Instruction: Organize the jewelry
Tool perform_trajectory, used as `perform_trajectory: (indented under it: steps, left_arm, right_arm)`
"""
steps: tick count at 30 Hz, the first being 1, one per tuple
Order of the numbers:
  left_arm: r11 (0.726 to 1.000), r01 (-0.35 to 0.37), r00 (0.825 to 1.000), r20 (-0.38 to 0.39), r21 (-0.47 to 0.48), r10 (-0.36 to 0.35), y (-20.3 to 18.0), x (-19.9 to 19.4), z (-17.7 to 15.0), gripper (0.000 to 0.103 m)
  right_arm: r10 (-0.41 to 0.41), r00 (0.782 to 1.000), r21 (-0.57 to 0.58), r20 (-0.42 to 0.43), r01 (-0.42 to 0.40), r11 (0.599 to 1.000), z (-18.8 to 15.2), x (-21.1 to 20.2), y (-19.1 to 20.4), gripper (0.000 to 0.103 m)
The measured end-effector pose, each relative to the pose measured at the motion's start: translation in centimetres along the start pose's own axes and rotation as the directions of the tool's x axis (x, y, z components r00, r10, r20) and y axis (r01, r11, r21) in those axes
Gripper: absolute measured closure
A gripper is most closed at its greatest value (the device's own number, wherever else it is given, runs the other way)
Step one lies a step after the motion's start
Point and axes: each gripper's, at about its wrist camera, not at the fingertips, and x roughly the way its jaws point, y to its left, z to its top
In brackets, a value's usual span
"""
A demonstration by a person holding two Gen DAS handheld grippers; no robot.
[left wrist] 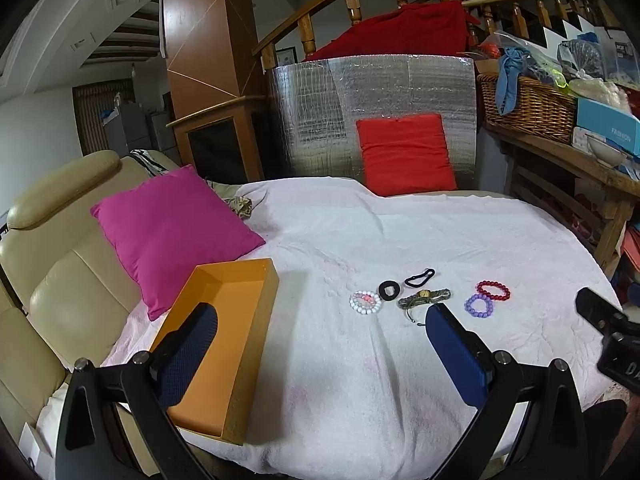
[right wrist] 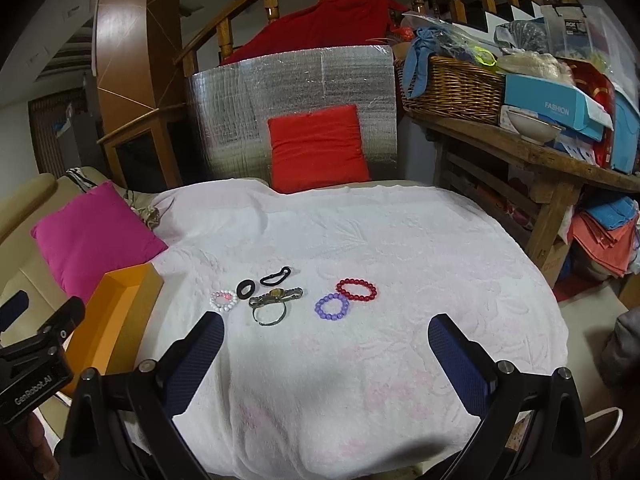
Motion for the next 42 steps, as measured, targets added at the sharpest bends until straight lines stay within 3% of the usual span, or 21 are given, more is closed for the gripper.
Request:
perform_trajectory:
  steps: [42]
  left_arm:
    - [0.998, -0.049, 0.998, -0.045, 0.034, 0.051, -1.0, 5.2, -0.6, 0.000]
  right_arm:
    - [0.008, 0.998, 0.057, -0.057, -0.005, 0.998, 0.2, 5.9, 0.7, 0.000]
